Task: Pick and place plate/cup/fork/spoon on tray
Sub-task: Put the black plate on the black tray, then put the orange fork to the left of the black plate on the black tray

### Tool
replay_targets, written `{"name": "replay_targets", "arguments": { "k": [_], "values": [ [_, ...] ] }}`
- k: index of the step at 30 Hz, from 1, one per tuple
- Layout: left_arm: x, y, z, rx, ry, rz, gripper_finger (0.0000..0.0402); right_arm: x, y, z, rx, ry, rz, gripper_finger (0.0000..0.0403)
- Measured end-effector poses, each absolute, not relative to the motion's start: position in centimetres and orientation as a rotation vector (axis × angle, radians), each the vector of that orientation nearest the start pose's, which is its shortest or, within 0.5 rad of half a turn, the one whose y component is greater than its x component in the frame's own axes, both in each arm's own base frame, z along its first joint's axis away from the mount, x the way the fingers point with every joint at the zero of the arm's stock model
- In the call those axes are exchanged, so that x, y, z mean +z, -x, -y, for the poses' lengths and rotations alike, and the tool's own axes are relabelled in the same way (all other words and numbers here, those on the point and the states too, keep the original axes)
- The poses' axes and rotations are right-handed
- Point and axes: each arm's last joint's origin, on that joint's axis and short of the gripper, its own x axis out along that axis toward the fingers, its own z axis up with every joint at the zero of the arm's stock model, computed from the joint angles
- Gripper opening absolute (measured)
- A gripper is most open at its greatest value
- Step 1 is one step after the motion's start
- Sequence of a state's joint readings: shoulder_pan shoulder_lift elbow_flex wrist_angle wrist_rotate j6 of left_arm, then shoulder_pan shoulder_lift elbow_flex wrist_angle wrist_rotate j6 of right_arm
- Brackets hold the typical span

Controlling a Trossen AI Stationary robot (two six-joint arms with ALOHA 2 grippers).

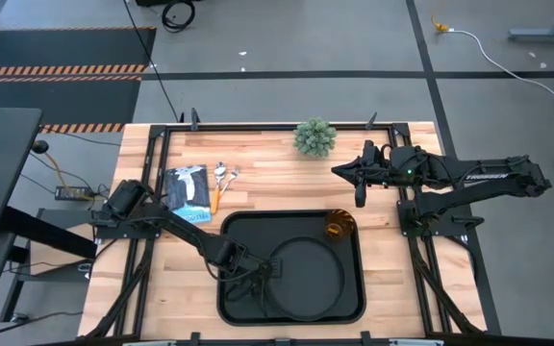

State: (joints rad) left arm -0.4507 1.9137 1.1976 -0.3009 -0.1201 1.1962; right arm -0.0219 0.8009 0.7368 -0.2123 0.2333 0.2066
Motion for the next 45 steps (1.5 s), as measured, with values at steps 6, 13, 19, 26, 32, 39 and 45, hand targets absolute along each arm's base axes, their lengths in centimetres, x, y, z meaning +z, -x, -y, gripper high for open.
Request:
{"name": "replay_targets", "arguments": {
  "k": [6,13,19,26,32,39,45],
  "values": [
    [15.5,-34.7,16.3,-0.839,-1.387,-0.711,0.0105,31.1,-17.7,1.1,-0.281,-0.175,-0.249,0.0011],
    [15.9,-35.3,16.5,-0.758,-1.347,-0.677,0.0154,31.1,-17.7,1.1,-0.281,-0.175,-0.249,0.0011],
    [16.0,-35.4,16.4,-0.696,-1.335,-0.688,0.0164,31.1,-17.7,1.1,-0.281,-0.175,-0.248,0.0011],
    [16.2,-35.7,16.5,-0.622,-1.263,-0.682,0.0164,31.1,-17.7,1.1,-0.281,-0.175,-0.248,0.0011],
    [16.2,-35.8,16.3,-0.566,-1.223,-0.703,0.0164,31.1,-17.7,1.1,-0.281,-0.175,-0.249,0.0011],
    [16.4,-36.1,16.3,-0.498,-1.222,-0.687,0.0164,31.1,-17.7,1.1,-0.281,-0.175,-0.249,0.0011],
    [16.5,-36.3,16.2,-0.458,-1.224,-0.686,0.0164,31.1,-17.7,1.1,-0.281,-0.175,-0.249,0.0011]
  ]
}}
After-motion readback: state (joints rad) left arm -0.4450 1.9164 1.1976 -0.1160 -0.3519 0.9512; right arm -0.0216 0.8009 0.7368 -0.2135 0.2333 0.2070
